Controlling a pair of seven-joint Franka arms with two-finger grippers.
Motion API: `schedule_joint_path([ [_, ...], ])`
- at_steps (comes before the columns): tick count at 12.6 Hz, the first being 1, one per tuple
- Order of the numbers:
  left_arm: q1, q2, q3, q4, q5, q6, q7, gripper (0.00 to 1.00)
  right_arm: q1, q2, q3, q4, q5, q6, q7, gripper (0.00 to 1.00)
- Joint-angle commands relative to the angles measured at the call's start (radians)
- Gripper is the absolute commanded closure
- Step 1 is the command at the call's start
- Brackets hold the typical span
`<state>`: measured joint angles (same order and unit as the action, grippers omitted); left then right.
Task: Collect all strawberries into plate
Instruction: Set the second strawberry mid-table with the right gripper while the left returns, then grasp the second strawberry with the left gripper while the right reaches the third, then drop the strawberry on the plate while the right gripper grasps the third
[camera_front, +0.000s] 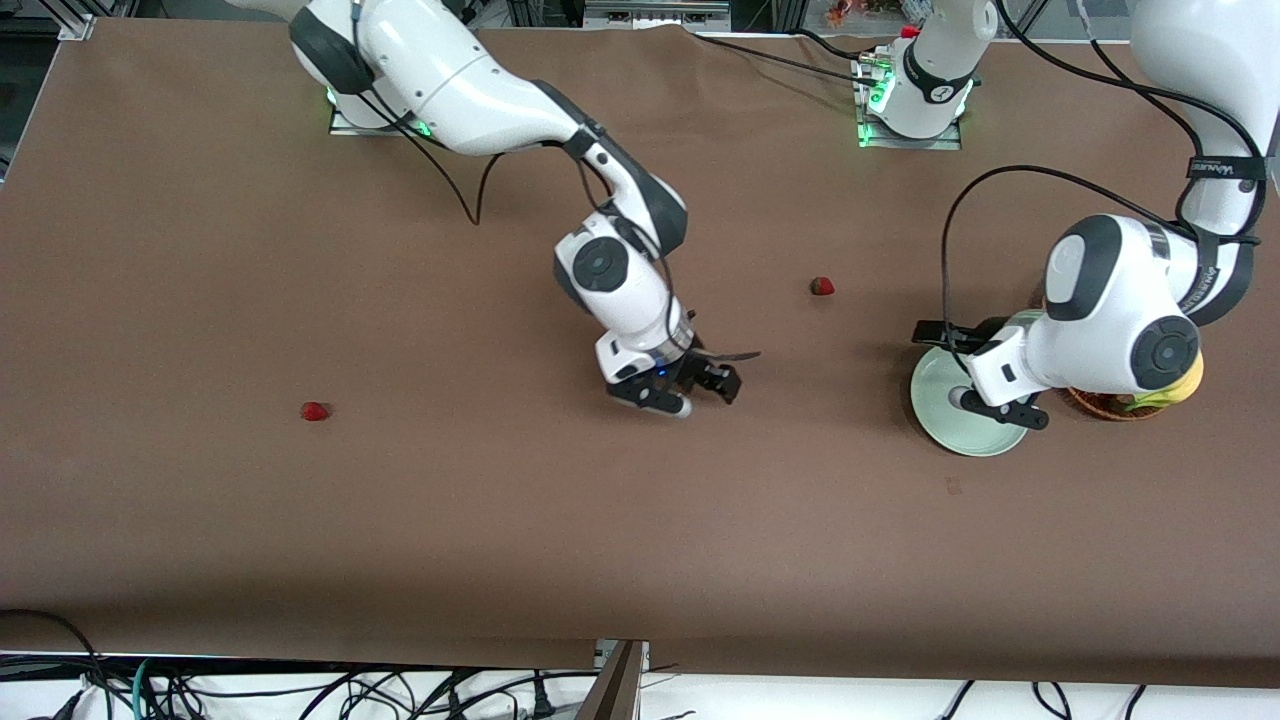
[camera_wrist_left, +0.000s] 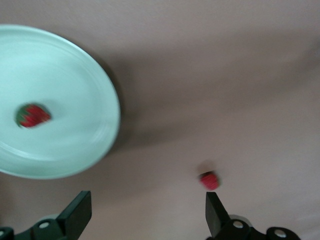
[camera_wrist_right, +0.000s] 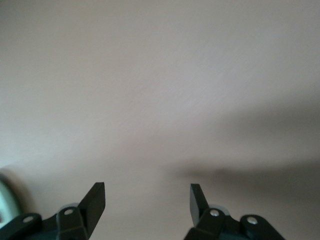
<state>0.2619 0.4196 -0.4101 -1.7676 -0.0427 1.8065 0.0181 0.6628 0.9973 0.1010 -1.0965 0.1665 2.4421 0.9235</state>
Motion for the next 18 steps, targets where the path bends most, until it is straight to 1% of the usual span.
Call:
schedule_joint_path([
  [1,0.005,-0.094,-0.03,-0.128,-0.003,0.04,-0.108,0.0,-0.105,-0.087,0.012,-0.028,-0.015,-0.194,-0.2,0.23],
  [2,0.005,-0.143,-0.039,-0.203,-0.003,0.103,-0.121,0.0,-0.153,-0.116,0.012,-0.051,-0.009,-0.266,-0.292,0.22],
  [4,0.005,-0.218,-0.091,-0.347,-0.003,0.199,-0.241,0.0,-0.263,-0.185,0.012,-0.129,-0.007,-0.372,-0.49,0.22],
  [5,0.007,-0.234,-0.134,-0.404,-0.003,0.255,-0.33,0.0,-0.313,-0.213,0.011,-0.169,-0.007,-0.403,-0.59,0.22],
  [6,0.007,-0.235,-0.156,-0.456,-0.003,0.304,-0.408,0.0,-0.343,-0.236,-0.004,-0.201,-0.011,-0.419,-0.665,0.22],
  [7,0.005,-0.236,-0.17,-0.513,-0.003,0.373,-0.479,0.0,-0.353,-0.261,-0.047,-0.238,-0.016,-0.429,-0.728,0.22],
  [8,0.005,-0.236,-0.203,-0.558,-0.003,0.44,-0.539,0.0,-0.353,-0.281,-0.097,-0.278,-0.018,-0.428,-0.802,0.22],
  [9,0.005,-0.234,-0.216,-0.587,-0.003,0.48,-0.579,0.0,-0.353,-0.299,-0.145,-0.319,-0.018,-0.428,-0.88,0.22],
  [10,0.005,-0.229,-0.216,-0.617,-0.002,0.525,-0.587,0.0,-0.353,-0.316,-0.2,-0.356,-0.018,-0.425,-0.967,0.22],
  [12,0.005,-0.208,-0.216,-0.708,-0.003,0.672,-0.589,0.0,-0.354,-0.322,-0.303,-0.417,-0.009,-0.416,-1.153,0.22],
  [13,0.005,-0.19,-0.216,-0.736,-0.003,0.73,-0.592,0.0,-0.368,-0.322,-0.329,-0.44,-0.007,-0.404,-1.228,0.22],
  [14,0.005,-0.167,-0.216,-0.747,-0.003,0.767,-0.596,0.0,-0.397,-0.322,-0.333,-0.475,-0.007,-0.381,-1.279,0.22],
  [16,0.004,-0.124,-0.216,-0.747,-0.003,0.816,-0.635,0.0,-0.442,-0.322,-0.333,-0.551,-0.007,-0.286,-1.366,0.22],
  [17,0.0,-0.101,-0.216,-0.744,0.0,0.844,-0.636,0.04,-0.454,-0.322,-0.333,-0.581,-0.004,-0.24,-1.387,0.22],
  [18,0.0,-0.088,-0.214,-0.742,0.007,0.867,-0.635,0.11,-0.459,-0.322,-0.333,-0.607,-0.004,-0.204,-1.388,0.22],
])
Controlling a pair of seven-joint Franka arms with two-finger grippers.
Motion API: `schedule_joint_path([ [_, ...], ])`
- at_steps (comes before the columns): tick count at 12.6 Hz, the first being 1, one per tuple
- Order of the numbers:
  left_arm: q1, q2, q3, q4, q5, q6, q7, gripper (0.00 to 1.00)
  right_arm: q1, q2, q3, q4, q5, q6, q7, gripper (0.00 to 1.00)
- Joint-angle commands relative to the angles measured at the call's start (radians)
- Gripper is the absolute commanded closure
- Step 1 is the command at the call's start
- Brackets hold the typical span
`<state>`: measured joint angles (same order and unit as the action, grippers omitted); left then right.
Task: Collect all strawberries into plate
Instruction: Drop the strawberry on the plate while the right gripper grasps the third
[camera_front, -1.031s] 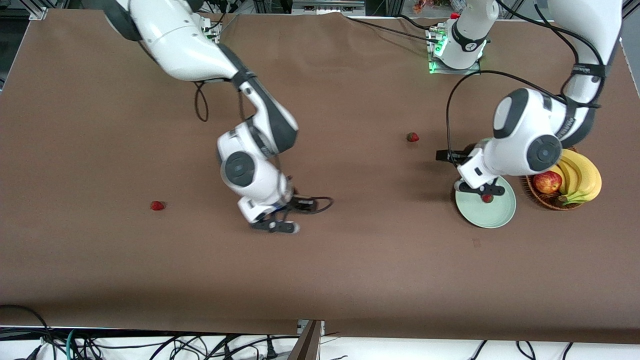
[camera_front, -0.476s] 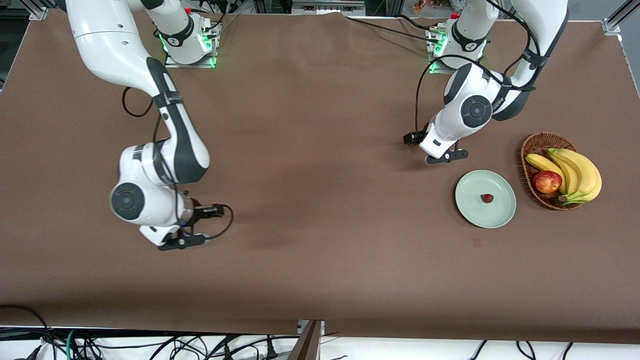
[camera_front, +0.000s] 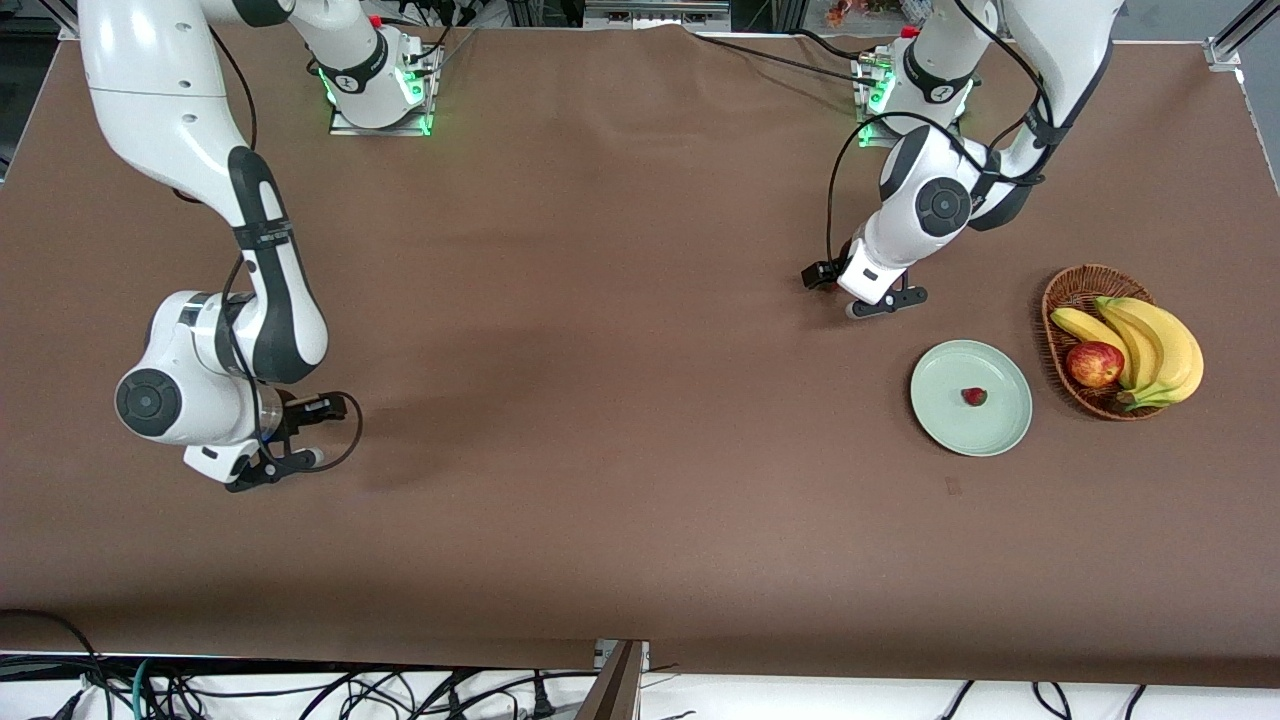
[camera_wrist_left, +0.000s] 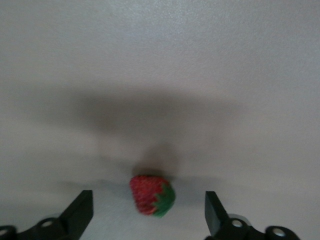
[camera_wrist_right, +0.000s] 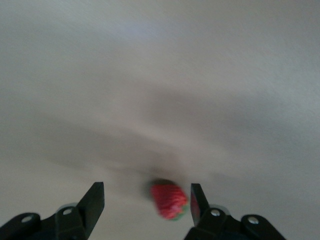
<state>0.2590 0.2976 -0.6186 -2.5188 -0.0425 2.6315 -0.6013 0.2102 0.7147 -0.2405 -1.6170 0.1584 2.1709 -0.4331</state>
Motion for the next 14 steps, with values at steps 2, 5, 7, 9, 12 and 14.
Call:
schedule_joint_path([
  [2,0.005,0.032,-0.006,0.008,0.033,0.041,-0.018,0.34,-0.006,-0.04,0.009,-0.118,0.004,0.104,-0.035,0.22],
  [5,0.005,0.029,-0.006,0.008,0.035,0.033,-0.018,0.93,-0.006,-0.04,0.009,-0.124,0.004,0.102,-0.035,0.26],
  [7,0.005,0.012,-0.006,0.008,0.036,0.03,-0.017,1.0,-0.006,-0.04,0.009,-0.124,0.004,0.099,-0.038,0.38],
  [9,0.005,-0.02,-0.007,0.023,0.036,-0.026,-0.012,1.0,-0.006,-0.041,0.009,-0.124,0.004,0.093,-0.038,0.66],
  [12,0.019,-0.075,-0.003,0.194,0.158,-0.362,0.011,1.0,0.003,-0.058,0.015,-0.112,0.006,0.086,-0.021,0.92],
  [14,0.035,-0.061,-0.001,0.341,0.284,-0.558,0.044,1.0,0.011,-0.067,0.021,-0.101,0.007,0.063,0.02,0.92],
])
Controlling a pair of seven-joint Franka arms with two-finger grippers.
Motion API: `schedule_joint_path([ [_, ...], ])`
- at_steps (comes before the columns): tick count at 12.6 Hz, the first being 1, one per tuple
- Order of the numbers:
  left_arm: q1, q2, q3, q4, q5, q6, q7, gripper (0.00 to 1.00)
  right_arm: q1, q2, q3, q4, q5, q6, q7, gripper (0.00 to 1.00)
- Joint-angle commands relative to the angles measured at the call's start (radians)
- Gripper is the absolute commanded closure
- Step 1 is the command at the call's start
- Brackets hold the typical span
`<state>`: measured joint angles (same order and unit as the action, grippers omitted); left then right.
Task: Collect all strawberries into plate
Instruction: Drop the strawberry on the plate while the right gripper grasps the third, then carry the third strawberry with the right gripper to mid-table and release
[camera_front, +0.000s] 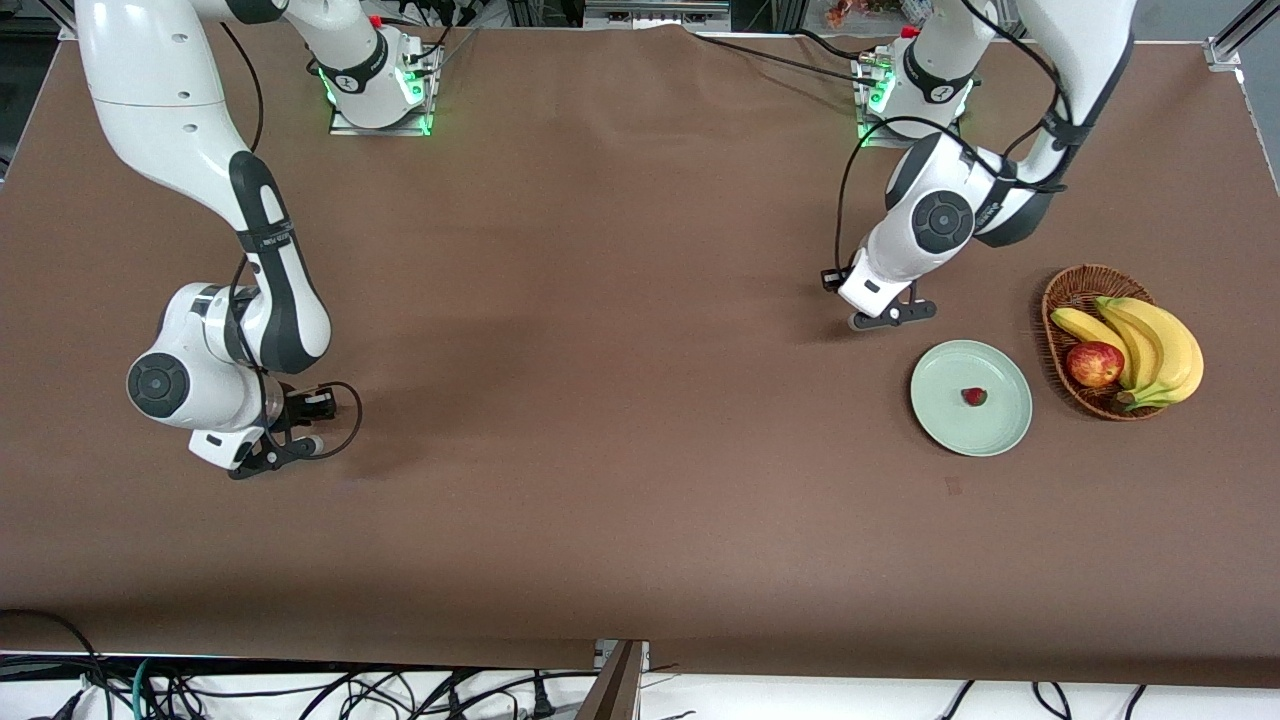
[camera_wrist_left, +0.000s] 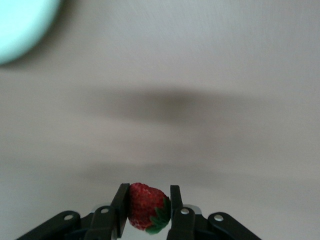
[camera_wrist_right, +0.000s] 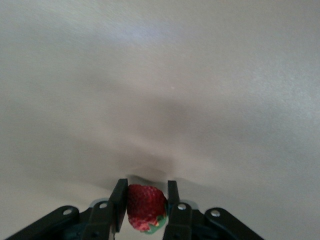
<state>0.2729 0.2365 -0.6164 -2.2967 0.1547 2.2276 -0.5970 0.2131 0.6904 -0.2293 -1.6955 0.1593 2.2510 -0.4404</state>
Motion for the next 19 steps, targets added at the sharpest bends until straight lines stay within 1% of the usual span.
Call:
schedule_joint_path([
  [1,0.028,0.018,-0.003,0.179,0.124,-0.211,0.113,1.0,0.02,-0.045,0.01,-0.01,0.006,-0.018,0.041,0.92],
  [2,0.046,0.03,0.003,0.228,0.132,-0.232,0.246,1.0,0.038,-0.043,0.01,0.0,0.008,-0.019,0.07,0.92],
  [4,0.101,0.079,0.004,0.304,0.135,-0.233,0.485,1.0,0.112,-0.035,0.016,0.049,0.031,-0.019,0.203,0.92],
  [5,0.114,0.119,0.004,0.344,0.137,-0.233,0.588,1.0,0.158,-0.008,0.03,0.092,0.052,-0.019,0.315,0.92],
  [6,0.115,0.165,0.012,0.38,0.153,-0.23,0.687,1.0,0.213,0.035,0.034,0.158,0.061,-0.018,0.445,0.92],
  [7,0.115,0.217,0.027,0.425,0.199,-0.23,0.786,1.0,0.265,0.081,0.051,0.215,0.063,-0.01,0.586,0.92],
  [8,0.114,0.278,0.029,0.451,0.277,-0.221,0.874,1.0,0.3,0.128,0.08,0.268,0.069,0.001,0.721,0.92],
  [9,0.127,0.327,0.029,0.474,0.366,-0.194,0.934,1.0,0.317,0.182,0.128,0.342,0.081,0.037,0.83,0.92],
  [10,0.147,0.348,0.029,0.479,0.399,-0.156,1.0,1.0,0.327,0.228,0.178,0.396,0.083,0.086,0.927,0.92],
  [11,0.158,0.369,0.03,0.479,0.404,-0.117,1.046,1.0,0.34,0.265,0.227,0.431,0.083,0.145,1.024,0.92],
  [12,0.181,0.391,0.032,0.479,0.404,-0.079,1.092,0.99,0.363,0.29,0.26,0.445,0.082,0.209,1.108,0.92],
  [14,0.21,0.415,0.03,0.476,0.404,-0.059,1.128,0.91,0.448,0.32,0.271,0.453,0.082,0.33,1.242,0.91],
  [15,0.209,0.414,0.03,0.477,0.404,-0.059,1.132,0.61,0.478,0.337,0.271,0.462,0.082,0.379,1.299,0.9],
  [16,0.209,0.414,0.029,0.479,0.396,-0.06,1.131,0.28,0.503,0.353,0.272,0.485,0.083,0.412,1.347,0.89],
  [17,0.21,0.414,0.029,0.479,0.39,-0.06,1.131,0.0,0.521,0.372,0.274,0.519,0.083,0.42,1.4,0.85],
  [19,0.216,0.4,0.026,0.479,0.387,-0.074,1.119,0.0,0.581,0.417,0.274,0.589,0.082,0.433,1.5,0.82],
])
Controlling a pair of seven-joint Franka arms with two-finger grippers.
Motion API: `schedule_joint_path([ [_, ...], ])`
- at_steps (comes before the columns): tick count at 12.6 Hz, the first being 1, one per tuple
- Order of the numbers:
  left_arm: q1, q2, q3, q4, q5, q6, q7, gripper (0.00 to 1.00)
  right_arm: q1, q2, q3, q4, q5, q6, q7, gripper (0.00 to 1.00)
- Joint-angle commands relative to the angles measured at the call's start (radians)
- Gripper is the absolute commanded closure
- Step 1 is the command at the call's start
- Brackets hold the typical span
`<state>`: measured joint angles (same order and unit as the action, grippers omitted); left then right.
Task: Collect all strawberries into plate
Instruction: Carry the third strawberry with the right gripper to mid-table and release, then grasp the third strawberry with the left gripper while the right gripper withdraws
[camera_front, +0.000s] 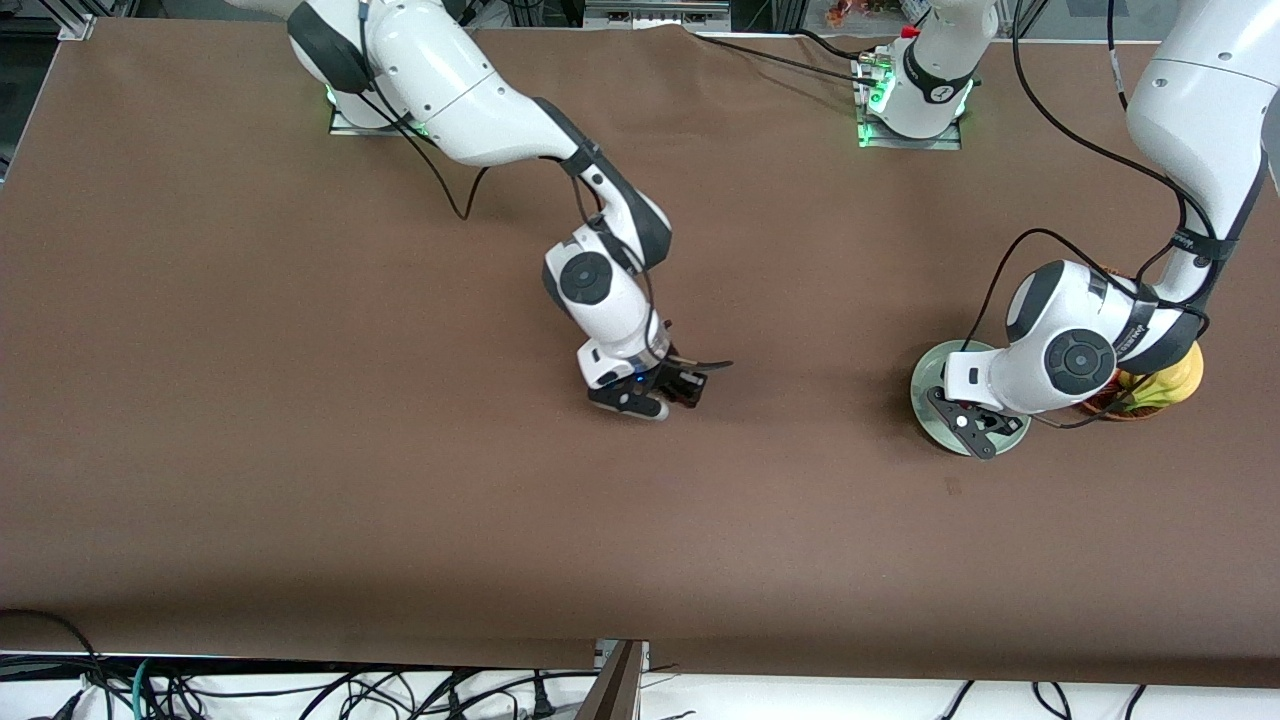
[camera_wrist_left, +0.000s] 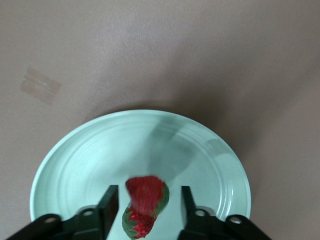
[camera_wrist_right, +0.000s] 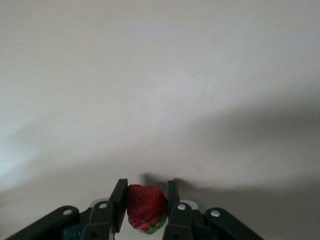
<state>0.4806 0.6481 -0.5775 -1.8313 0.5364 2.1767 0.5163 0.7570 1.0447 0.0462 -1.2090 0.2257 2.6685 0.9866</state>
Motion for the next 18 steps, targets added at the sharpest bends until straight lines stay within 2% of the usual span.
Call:
schedule_joint_path([
  [1,0.009,-0.028,-0.016,0.015,0.001,-0.044,-0.002,0.0,0.053,0.072,-0.002,0.111,0.015,0.066,0.108,0.8],
  [2,0.007,-0.054,-0.019,0.017,-0.039,-0.098,-0.03,0.0,0.068,0.071,-0.002,0.108,0.015,0.095,0.128,0.72],
  [4,0.004,-0.094,-0.025,0.018,-0.105,-0.167,-0.128,0.0,0.076,0.063,-0.002,0.108,0.015,0.097,0.142,0.28],
  [5,0.004,-0.106,-0.034,0.02,-0.137,-0.196,-0.183,0.0,0.076,0.058,-0.006,0.106,0.011,0.096,0.139,0.0],
  [7,0.004,-0.125,-0.038,0.05,-0.307,-0.312,-0.367,0.0,0.065,0.038,-0.012,0.106,0.001,0.087,0.132,0.0],
  [8,0.0,-0.125,-0.039,0.072,-0.344,-0.372,-0.422,0.0,0.061,0.022,-0.028,0.105,0.0,0.053,0.129,0.0],
  [10,-0.005,-0.136,-0.079,0.067,-0.352,-0.379,-0.511,0.0,0.061,-0.026,-0.09,0.106,-0.04,-0.117,0.115,0.0],
  [12,-0.005,-0.136,-0.131,0.052,-0.352,-0.324,-0.619,0.0,0.026,-0.081,-0.114,0.105,-0.088,-0.275,0.037,0.0],
  [15,-0.026,-0.122,-0.159,-0.035,-0.345,-0.006,-0.63,0.0,-0.097,-0.176,-0.114,0.102,-0.074,-0.493,-0.211,0.0],
  [16,-0.039,-0.108,-0.159,-0.09,-0.343,0.118,-0.631,0.0,-0.143,-0.211,-0.112,0.102,-0.071,-0.568,-0.279,0.0],
  [18,-0.075,-0.053,-0.151,-0.161,-0.31,0.358,-0.628,0.0,-0.227,-0.27,-0.114,0.102,-0.069,-0.688,-0.322,0.0],
])
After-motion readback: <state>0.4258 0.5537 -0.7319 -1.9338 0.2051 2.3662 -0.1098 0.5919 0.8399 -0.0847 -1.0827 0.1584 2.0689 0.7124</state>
